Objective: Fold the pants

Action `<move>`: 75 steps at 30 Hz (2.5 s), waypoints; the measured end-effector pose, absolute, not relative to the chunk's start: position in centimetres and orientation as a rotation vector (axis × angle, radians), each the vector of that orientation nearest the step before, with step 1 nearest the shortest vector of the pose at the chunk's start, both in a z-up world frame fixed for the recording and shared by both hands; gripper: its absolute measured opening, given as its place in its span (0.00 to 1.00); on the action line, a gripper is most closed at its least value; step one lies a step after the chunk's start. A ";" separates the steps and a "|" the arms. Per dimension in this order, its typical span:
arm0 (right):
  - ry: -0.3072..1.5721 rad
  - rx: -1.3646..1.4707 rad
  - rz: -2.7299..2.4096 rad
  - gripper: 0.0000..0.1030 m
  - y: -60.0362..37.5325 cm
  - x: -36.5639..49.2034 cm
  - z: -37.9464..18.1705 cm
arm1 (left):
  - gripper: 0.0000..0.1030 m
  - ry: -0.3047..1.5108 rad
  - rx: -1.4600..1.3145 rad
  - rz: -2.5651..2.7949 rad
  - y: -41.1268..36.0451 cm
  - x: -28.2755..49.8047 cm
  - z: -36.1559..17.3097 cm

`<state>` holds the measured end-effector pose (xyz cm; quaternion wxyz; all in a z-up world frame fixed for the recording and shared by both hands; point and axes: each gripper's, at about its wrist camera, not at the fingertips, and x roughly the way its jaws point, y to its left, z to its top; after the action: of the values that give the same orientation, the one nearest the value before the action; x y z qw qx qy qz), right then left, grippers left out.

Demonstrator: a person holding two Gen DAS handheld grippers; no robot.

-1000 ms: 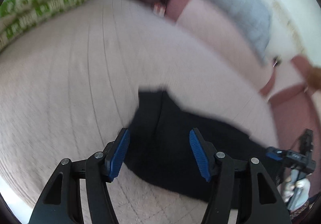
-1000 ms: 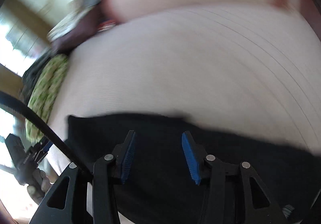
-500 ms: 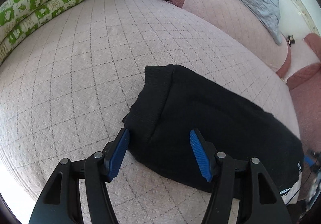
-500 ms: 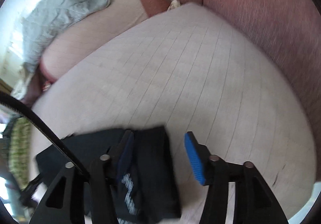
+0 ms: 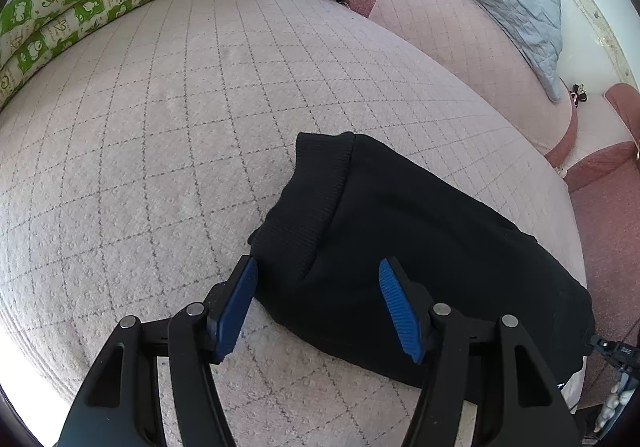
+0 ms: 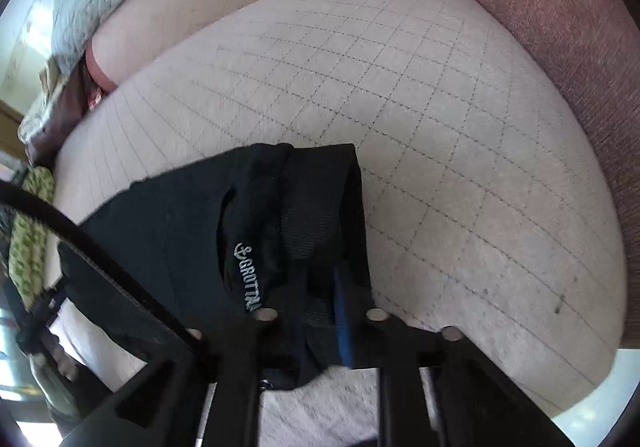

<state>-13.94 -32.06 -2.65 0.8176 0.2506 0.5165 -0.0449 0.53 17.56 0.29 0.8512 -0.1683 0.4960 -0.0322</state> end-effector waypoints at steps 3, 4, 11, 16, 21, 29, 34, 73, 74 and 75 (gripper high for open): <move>1.067 0.599 -0.059 0.05 -32.8 -15.6 -0.7 | 0.60 1.050 -0.412 -0.084 18.7 0.9 0.4; 1.065 0.610 -0.043 0.04 -33.0 -16.1 -0.3 | 0.60 1.053 -0.432 -0.091 19.1 0.9 0.4; 1.296 0.509 -0.127 0.11 -33.9 -18.4 -3.8 | 0.61 1.062 -0.494 -0.107 20.2 0.9 0.3; 1.243 0.684 -0.093 0.46 -35.6 -19.0 -5.9 | 0.61 1.061 -0.423 -0.093 19.3 0.9 0.5; 1.131 0.766 -0.038 0.63 -36.1 -17.4 -6.0 | 0.62 1.061 -0.409 -0.088 19.2 1.0 0.5; 1.143 0.680 -0.018 0.33 -32.7 -14.1 -6.8 | 0.63 1.059 -0.393 -0.083 19.0 1.1 0.4; 1.067 0.596 -0.077 0.21 -33.9 -14.4 -3.2 | 0.64 1.056 -0.355 -0.092 18.1 1.2 0.6; 1.057 0.209 0.498 0.46 0.2 -6.3 0.2 | 0.70 0.890 -0.756 0.067 28.5 -2.6 1.4; 1.060 0.194 0.494 0.46 2.1 -5.2 -0.2 | 0.70 0.888 -0.759 0.063 28.6 -2.7 1.4; 1.064 0.177 0.483 0.46 3.5 -4.3 -0.6 | 0.70 0.888 -0.762 0.059 28.9 -3.0 1.4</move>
<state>-4.28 3.50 -0.61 0.8303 0.0833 0.5017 0.2279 -2.95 28.88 1.39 0.8334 -0.3595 0.4188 0.0278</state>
